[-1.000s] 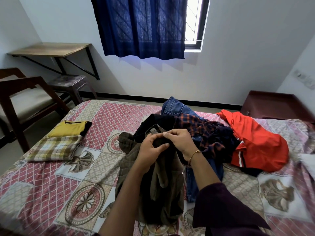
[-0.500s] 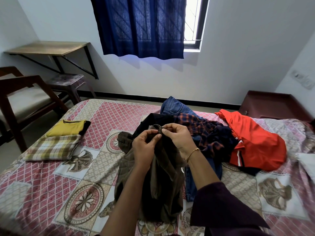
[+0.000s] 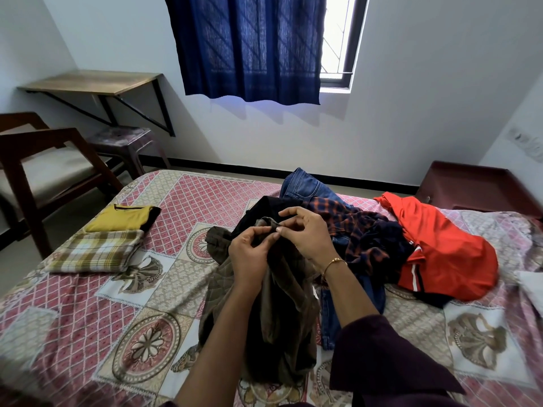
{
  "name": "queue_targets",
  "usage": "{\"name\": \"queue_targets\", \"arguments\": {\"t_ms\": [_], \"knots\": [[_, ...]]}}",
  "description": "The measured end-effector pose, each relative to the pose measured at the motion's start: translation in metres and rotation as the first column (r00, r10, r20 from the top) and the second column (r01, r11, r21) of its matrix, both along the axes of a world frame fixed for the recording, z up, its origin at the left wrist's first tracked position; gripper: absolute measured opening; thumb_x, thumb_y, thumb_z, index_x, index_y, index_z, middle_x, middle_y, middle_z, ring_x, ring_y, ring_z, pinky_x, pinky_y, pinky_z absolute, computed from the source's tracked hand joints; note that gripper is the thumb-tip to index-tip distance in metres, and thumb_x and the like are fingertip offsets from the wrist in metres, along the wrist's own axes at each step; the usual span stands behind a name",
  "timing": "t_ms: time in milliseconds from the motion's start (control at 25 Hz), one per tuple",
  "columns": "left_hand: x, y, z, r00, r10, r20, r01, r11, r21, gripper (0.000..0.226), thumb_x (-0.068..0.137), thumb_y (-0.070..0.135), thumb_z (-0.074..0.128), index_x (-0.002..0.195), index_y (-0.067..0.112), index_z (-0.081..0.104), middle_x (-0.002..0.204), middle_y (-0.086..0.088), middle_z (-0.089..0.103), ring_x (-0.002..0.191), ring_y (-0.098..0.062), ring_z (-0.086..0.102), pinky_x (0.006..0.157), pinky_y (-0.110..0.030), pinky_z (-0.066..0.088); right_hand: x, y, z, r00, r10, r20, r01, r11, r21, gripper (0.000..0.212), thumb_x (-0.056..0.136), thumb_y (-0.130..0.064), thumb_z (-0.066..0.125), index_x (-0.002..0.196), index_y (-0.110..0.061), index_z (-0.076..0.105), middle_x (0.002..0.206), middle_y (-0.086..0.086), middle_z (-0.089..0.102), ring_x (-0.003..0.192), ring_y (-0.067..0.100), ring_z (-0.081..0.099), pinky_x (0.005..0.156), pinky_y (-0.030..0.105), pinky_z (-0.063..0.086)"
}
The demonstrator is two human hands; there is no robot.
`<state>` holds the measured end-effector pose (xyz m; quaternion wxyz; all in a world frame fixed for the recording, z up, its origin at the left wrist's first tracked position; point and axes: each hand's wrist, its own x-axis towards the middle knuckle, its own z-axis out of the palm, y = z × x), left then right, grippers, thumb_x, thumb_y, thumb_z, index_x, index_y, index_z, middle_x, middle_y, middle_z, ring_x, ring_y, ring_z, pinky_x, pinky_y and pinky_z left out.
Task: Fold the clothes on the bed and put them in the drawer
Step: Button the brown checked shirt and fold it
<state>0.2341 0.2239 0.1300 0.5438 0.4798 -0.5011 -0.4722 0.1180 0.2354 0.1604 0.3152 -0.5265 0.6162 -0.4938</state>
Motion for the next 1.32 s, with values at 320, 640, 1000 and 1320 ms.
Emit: {"name": "queue_targets", "arguments": {"t_ms": [320, 640, 1000, 1320], "knots": [[0.009, -0.003, 0.000, 0.999, 0.016, 0.038, -0.017, 1.000, 0.025, 0.013, 0.074, 0.004, 0.077, 0.071, 0.013, 0.068, 0.072, -0.007, 0.070, 0.071, -0.017, 0.067, 0.069, -0.028, 0.057, -0.003, 0.001, -0.001, 0.967, 0.097, 0.236, -0.106, 0.994, 0.028, 0.014, 0.090, 0.000, 0.056, 0.102, -0.005, 0.059, 0.077, 0.005, 0.065, 0.060, 0.000, 0.059, 0.061, 0.014, 0.050], [0.013, 0.001, -0.002, 0.998, -0.042, 0.037, 0.042, 0.999, -0.005, 0.014, 0.081, -0.004, 0.067, 0.082, 0.010, 0.070, 0.078, -0.001, 0.071, 0.072, -0.009, 0.068, 0.074, -0.024, 0.057, 0.008, -0.003, -0.007, 0.947, 0.011, 0.320, -0.060, 0.988, 0.143, 0.025, 0.077, 0.003, 0.071, 0.098, -0.004, 0.059, 0.072, 0.005, 0.066, 0.057, 0.004, 0.062, 0.058, 0.015, 0.051], [0.018, 0.002, -0.004, 0.999, -0.012, -0.044, 0.015, 0.997, 0.074, 0.012, 0.078, -0.001, 0.071, 0.072, 0.009, 0.069, 0.072, -0.010, 0.070, 0.068, -0.020, 0.067, 0.065, -0.026, 0.056, 0.006, 0.001, -0.002, 0.880, 0.087, 0.468, -0.196, 0.962, 0.191, 0.017, 0.085, 0.007, 0.059, 0.099, -0.004, 0.056, 0.073, 0.008, 0.064, 0.060, 0.008, 0.063, 0.060, 0.016, 0.054], [0.013, 0.005, 0.000, 0.996, -0.093, 0.018, 0.092, 0.995, 0.043, 0.003, 0.081, 0.006, 0.071, 0.082, 0.007, 0.068, 0.080, -0.006, 0.070, 0.075, -0.014, 0.068, 0.069, -0.021, 0.056, 0.005, 0.000, -0.012, 0.917, 0.004, 0.399, -0.076, 0.983, 0.166, 0.032, 0.079, 0.003, 0.069, 0.108, -0.002, 0.056, 0.076, 0.005, 0.065, 0.069, 0.010, 0.062, 0.061, 0.015, 0.051]]}}
